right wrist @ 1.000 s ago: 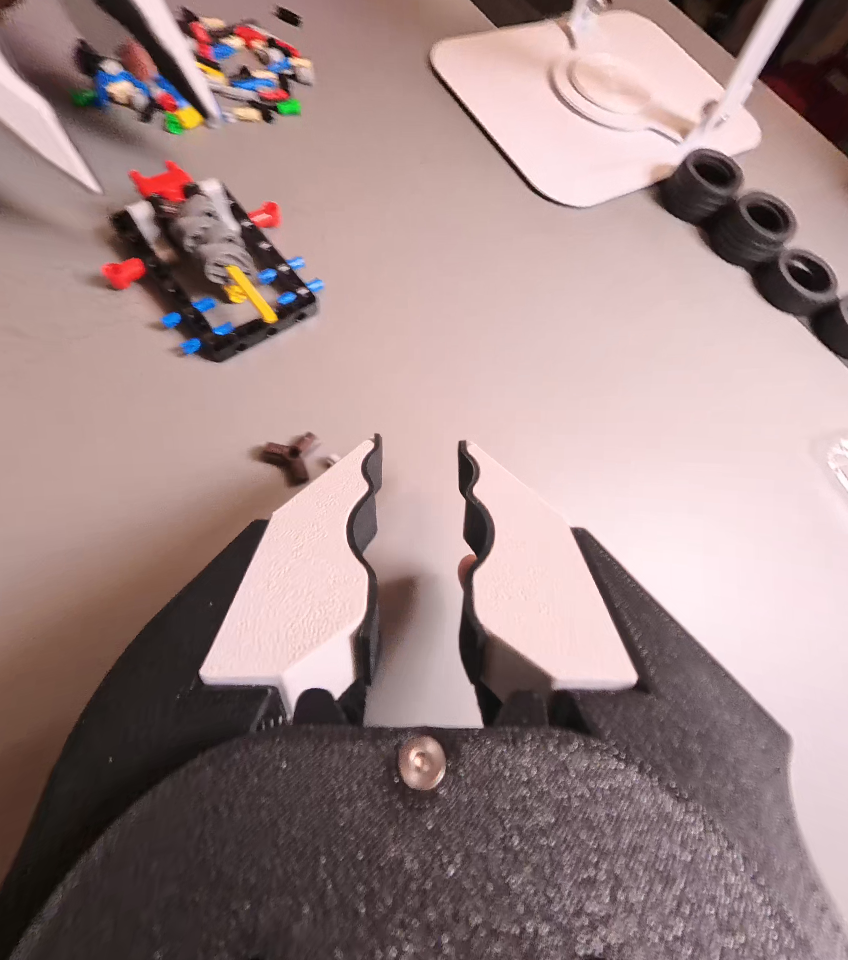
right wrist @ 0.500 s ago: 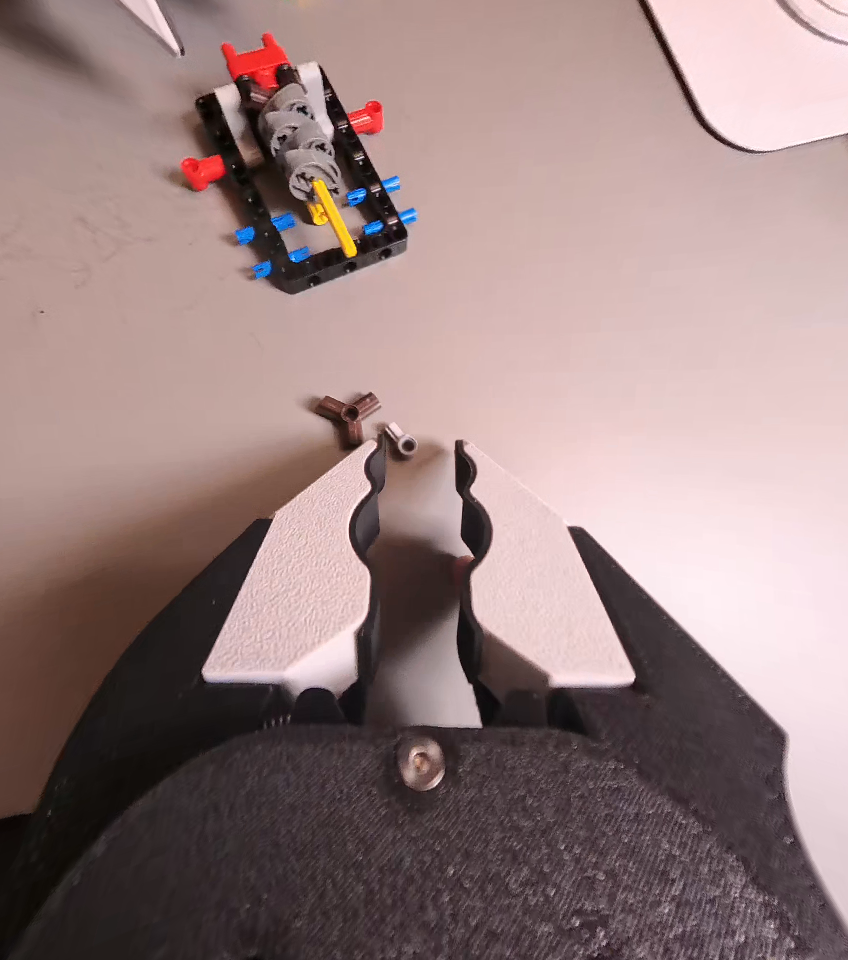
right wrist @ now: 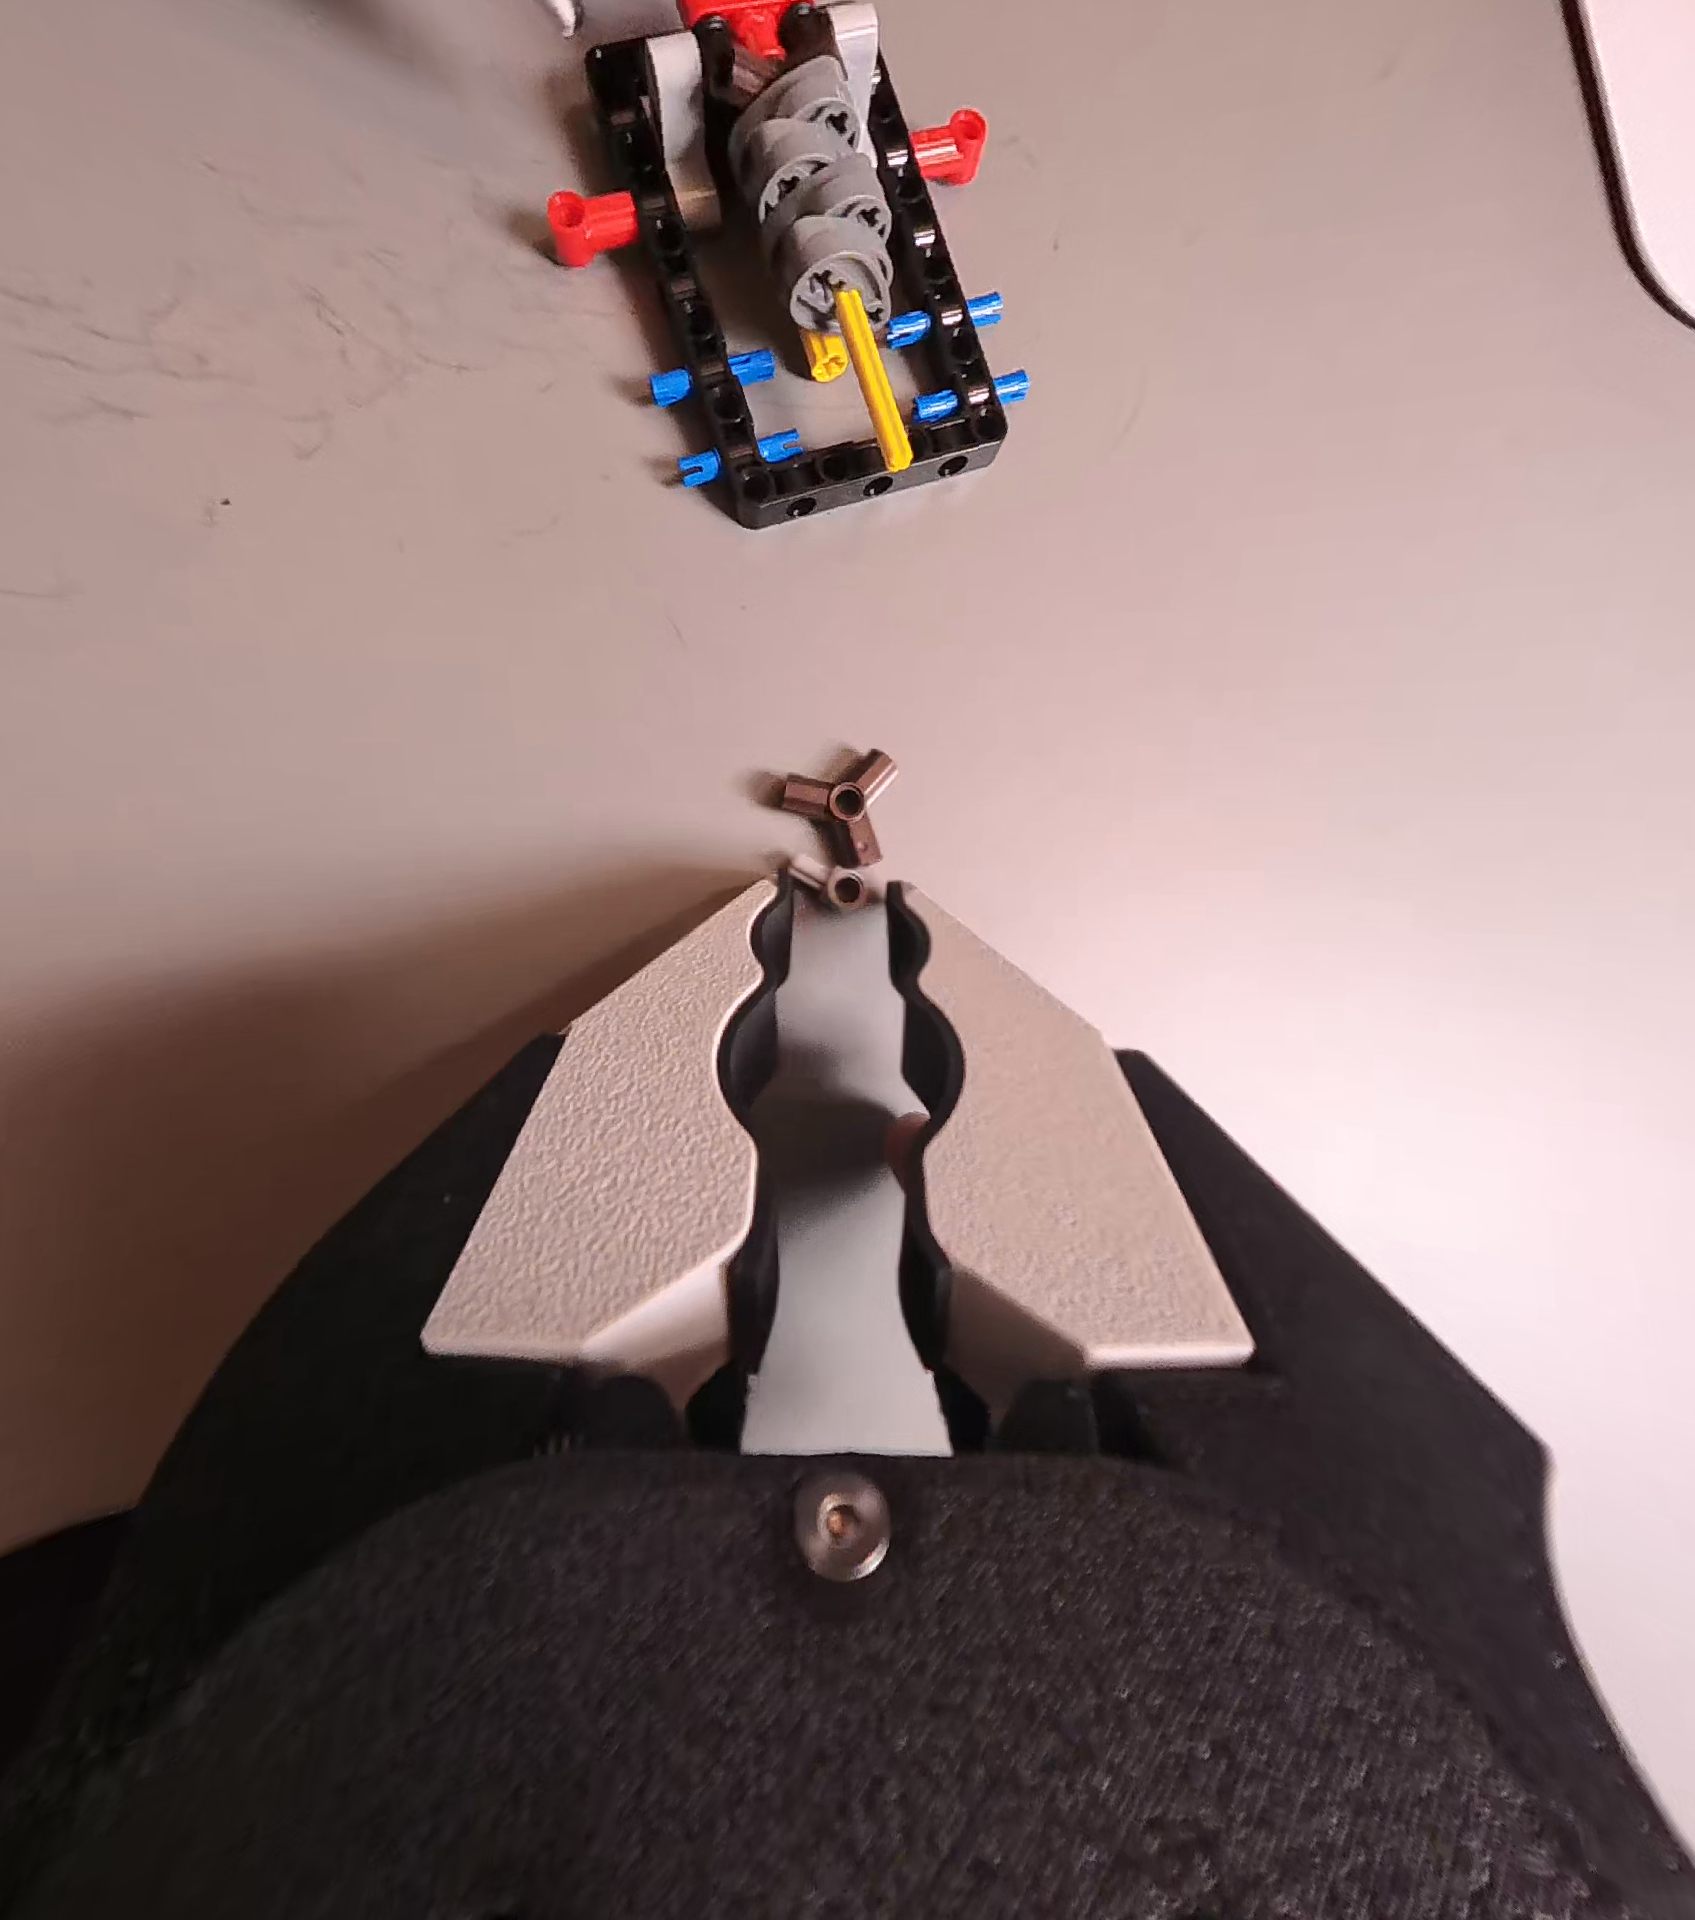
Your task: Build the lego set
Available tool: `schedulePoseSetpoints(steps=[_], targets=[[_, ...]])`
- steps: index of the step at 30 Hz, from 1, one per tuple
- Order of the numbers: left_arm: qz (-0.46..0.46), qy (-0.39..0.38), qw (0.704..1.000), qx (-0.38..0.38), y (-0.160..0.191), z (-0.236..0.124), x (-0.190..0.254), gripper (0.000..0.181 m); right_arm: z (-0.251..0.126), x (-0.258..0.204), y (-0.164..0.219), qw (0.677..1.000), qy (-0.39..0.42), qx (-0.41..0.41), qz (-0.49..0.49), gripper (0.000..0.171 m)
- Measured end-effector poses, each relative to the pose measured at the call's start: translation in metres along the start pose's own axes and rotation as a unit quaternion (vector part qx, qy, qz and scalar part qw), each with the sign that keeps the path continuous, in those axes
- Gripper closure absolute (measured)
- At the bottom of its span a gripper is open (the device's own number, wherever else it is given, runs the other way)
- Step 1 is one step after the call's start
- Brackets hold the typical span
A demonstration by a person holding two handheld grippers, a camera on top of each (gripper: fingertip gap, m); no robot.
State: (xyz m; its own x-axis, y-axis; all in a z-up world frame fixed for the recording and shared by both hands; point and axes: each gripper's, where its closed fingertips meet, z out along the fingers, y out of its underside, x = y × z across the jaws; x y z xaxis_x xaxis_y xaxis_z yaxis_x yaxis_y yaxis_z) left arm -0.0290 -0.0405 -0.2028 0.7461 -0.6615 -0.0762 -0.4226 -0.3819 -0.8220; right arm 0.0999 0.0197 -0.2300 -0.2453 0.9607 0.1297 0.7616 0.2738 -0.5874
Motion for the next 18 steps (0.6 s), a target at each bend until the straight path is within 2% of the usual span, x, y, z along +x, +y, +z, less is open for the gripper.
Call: schedulePoseSetpoints(steps=[1, 5, 10, 14, 18], targets=[[0.001, 0.001, 1.000, 0.000, 0.000, 0.000, 0.000, 0.137, 0.000, 0.001, 0.000, 1.000, 0.000, 0.001, 0.005, 0.151], [0.002, 0.005, 1.000, 0.000, 0.000, 0.000, 0.002, 0.137, 0.002, 0.000, -0.004, 1.000, -0.013, 0.013, 0.022, 0.145], [-0.001, 0.014, 1.000, 0.003, -0.001, 0.001, 0.004, 0.138, 0.011, -0.005, -0.014, 1.000, -0.017, 0.006, 0.012, 0.155], [0.000, 0.023, 1.000, 0.014, -0.005, 0.000, 0.009, 0.139, 0.015, -0.014, -0.024, 1.000, -0.021, 0.014, -0.014, 0.156], [-0.047, 0.113, 0.992, 0.041, -0.015, 0.000, 0.036, 0.145, 0.002, -0.045, -0.067, 0.989, -0.067, 0.118, -0.057, 0.156]])
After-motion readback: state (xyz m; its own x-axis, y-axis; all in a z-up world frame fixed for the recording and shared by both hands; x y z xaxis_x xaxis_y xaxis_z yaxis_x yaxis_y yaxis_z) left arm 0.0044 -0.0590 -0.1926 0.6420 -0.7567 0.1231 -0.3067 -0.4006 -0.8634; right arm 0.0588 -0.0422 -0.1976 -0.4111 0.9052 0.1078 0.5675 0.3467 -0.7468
